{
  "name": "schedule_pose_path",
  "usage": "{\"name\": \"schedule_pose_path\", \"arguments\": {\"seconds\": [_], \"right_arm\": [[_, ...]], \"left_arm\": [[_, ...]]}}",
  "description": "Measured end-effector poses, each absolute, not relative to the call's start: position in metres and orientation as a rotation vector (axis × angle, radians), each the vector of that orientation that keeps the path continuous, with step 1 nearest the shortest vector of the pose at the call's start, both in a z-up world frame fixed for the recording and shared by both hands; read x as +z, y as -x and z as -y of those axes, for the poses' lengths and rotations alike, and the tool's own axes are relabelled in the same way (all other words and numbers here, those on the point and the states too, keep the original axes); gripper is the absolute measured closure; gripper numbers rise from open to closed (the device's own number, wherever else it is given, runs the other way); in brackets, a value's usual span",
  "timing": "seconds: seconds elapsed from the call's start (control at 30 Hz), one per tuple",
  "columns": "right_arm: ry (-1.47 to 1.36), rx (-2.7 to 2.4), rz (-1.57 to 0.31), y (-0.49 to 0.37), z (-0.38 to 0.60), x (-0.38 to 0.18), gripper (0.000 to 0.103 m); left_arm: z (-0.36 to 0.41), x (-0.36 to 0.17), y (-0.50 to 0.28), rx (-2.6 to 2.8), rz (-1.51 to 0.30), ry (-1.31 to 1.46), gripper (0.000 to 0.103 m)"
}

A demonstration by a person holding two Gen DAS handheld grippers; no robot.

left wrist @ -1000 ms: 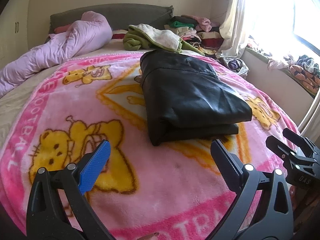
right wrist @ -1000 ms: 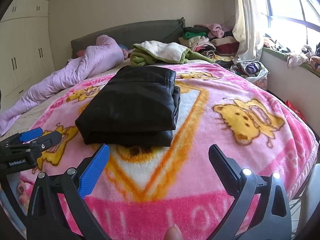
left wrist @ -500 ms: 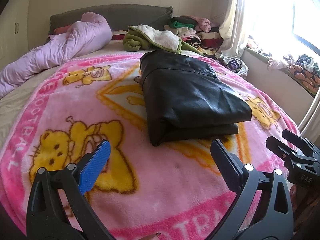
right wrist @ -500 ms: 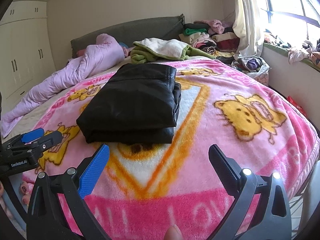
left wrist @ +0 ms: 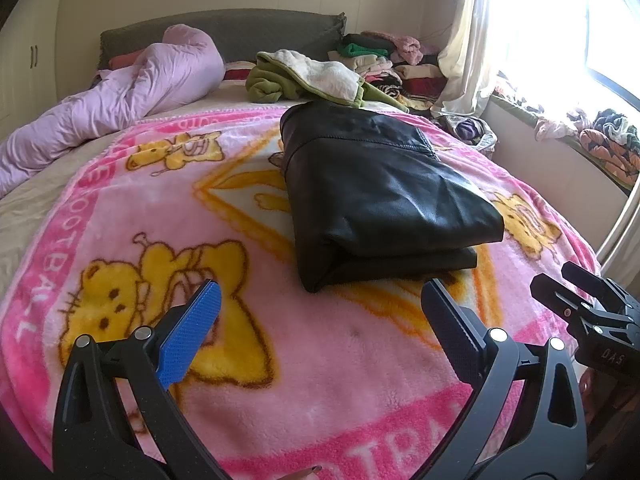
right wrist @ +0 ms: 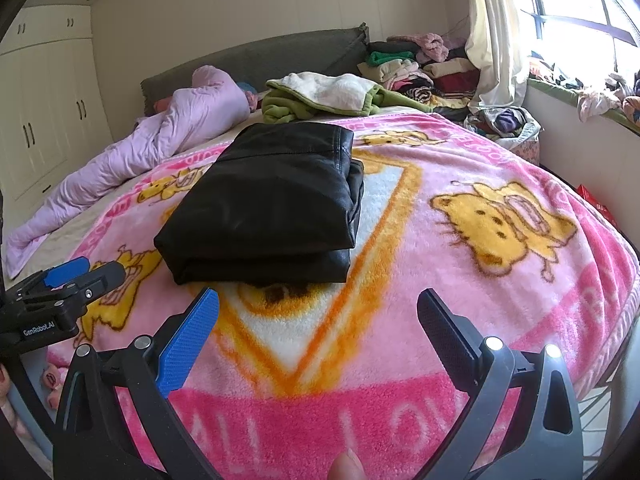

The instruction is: Fold large clothes

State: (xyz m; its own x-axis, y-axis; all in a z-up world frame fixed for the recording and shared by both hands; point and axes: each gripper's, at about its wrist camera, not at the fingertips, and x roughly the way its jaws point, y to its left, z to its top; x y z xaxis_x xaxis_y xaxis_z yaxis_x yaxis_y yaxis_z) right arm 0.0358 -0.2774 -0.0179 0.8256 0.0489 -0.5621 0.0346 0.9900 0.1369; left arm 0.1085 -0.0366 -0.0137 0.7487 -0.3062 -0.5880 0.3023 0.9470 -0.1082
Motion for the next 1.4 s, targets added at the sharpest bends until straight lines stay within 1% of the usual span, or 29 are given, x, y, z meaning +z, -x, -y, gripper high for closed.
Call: {"name": "schedule_pose_path", "arguments": {"seconds": [1.4], "right_arm": [[-0.109,0.01,-0.604,-0.0336,0.2704,-0.0208,0.004]], "left_arm": [[0.0356,-0.0113,-0.1083,-0.325,-0.638,0.001,0.009]]}}
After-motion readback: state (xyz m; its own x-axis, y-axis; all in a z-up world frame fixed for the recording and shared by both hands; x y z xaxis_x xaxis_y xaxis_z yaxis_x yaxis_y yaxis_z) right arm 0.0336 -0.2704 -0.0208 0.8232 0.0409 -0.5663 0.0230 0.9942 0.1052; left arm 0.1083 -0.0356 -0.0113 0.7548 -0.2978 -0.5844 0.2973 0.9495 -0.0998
